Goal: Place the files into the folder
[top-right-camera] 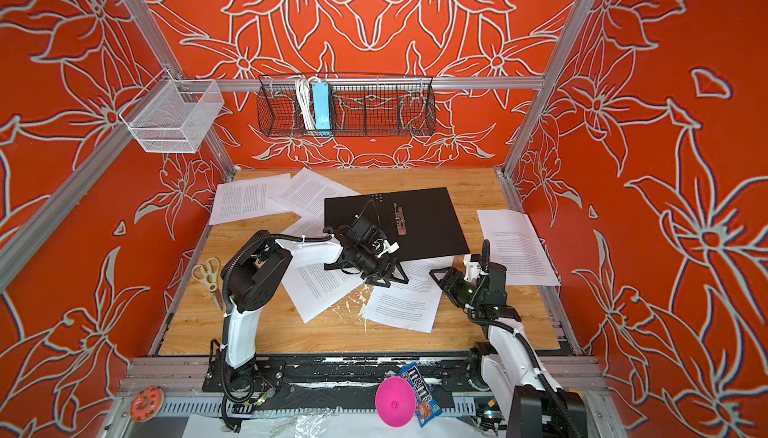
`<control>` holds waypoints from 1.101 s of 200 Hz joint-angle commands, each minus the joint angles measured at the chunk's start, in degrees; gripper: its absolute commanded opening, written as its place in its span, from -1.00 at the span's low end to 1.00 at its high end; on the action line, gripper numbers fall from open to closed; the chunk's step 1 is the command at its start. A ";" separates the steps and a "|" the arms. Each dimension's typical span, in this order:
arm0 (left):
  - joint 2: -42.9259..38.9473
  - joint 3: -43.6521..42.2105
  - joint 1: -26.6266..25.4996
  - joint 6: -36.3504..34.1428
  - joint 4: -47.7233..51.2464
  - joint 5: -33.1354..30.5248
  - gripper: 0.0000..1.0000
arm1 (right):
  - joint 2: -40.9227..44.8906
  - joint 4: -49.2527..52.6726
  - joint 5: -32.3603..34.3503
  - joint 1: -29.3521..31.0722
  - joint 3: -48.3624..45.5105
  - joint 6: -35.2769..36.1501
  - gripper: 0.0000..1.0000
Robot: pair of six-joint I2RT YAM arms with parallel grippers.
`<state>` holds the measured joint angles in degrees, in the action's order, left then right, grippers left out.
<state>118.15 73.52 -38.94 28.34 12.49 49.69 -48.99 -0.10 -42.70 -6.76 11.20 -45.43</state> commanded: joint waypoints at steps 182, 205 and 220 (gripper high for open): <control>3.42 3.72 0.44 2.24 7.06 -5.22 0.96 | -3.28 11.61 4.57 0.03 0.44 3.11 -1.00; 0.79 4.35 0.53 4.30 4.82 -0.43 0.96 | -0.95 13.65 4.11 0.09 1.16 2.73 -1.00; -2.19 3.10 0.63 8.19 -0.93 4.39 0.96 | 1.98 16.27 4.34 0.04 2.15 2.55 -1.00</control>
<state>119.11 77.47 -38.89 31.75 16.10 49.32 -50.68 11.31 -38.96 -6.76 11.20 -43.05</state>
